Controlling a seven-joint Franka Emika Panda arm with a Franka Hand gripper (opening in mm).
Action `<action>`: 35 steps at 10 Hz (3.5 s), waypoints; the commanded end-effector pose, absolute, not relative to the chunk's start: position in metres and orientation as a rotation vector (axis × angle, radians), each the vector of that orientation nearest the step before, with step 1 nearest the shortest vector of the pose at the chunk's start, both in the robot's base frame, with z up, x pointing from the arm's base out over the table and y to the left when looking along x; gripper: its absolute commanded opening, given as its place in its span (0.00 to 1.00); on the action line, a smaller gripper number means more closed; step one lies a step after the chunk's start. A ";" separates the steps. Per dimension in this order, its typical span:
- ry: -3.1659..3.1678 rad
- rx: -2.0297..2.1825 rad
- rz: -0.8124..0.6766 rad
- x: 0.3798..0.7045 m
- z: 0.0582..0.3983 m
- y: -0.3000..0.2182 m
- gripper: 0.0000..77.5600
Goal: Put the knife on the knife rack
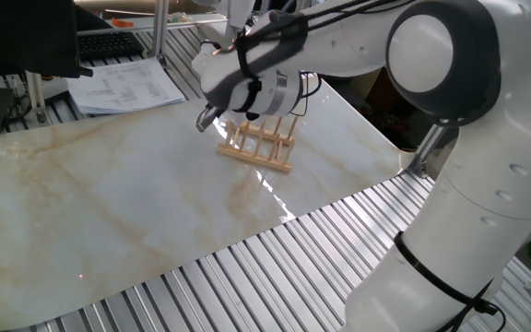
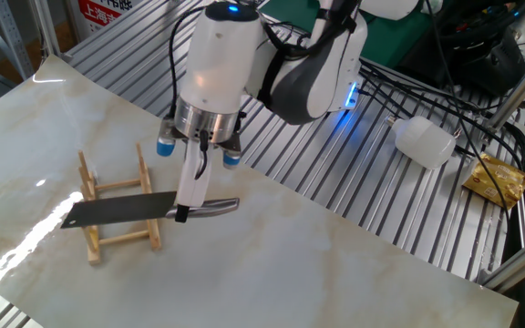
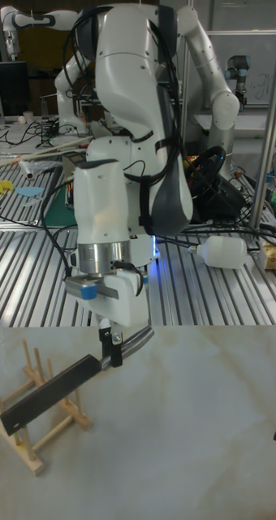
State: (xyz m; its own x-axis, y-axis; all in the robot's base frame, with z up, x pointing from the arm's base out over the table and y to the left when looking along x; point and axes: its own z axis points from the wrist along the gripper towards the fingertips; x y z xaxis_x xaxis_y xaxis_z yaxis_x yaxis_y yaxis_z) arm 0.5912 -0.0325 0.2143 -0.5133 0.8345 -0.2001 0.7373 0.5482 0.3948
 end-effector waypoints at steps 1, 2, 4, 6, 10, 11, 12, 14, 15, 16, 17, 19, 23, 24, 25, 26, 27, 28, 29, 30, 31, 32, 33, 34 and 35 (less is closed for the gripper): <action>2.440 1.237 0.362 0.596 0.219 -0.034 0.03; 2.445 1.224 0.361 0.598 0.221 -0.035 0.03; 2.446 1.233 0.381 0.599 0.220 -0.035 0.03; 2.449 1.235 0.402 0.599 0.220 -0.034 0.03; 2.494 1.120 0.557 0.600 0.219 -0.035 0.03; 2.490 1.110 0.569 0.600 0.219 -0.035 0.03; 2.491 1.105 0.571 0.600 0.218 -0.036 0.03; 2.496 1.063 0.579 0.599 0.211 -0.043 0.03; 2.496 1.057 0.579 0.600 0.210 -0.045 0.03; 2.496 1.053 0.575 0.600 0.210 -0.045 0.03; 2.496 1.052 0.566 0.600 0.210 -0.045 0.03; 2.495 1.058 0.562 0.600 0.210 -0.045 0.03; 2.492 1.069 0.540 0.600 0.210 -0.045 0.03; 2.489 1.072 0.542 0.600 0.210 -0.046 0.03; 2.487 1.075 0.545 0.599 0.210 -0.046 0.03; 2.488 1.072 0.556 0.599 0.210 -0.048 0.03; 2.492 1.059 0.566 0.598 0.208 -0.051 0.03; 2.495 1.050 0.578 0.598 0.207 -0.054 0.03; 2.498 1.039 0.584 0.598 0.205 -0.057 0.03; 2.500 1.034 0.592 0.597 0.204 -0.059 0.03; 2.502 1.032 0.604 0.597 0.204 -0.059 0.03; 2.503 1.032 0.614 0.597 0.204 -0.059 0.03; 2.503 1.032 0.620 0.597 0.203 -0.059 0.03; 2.502 1.028 0.626 0.597 0.203 -0.058 0.03; 2.501 1.025 0.634 0.596 0.202 -0.058 0.03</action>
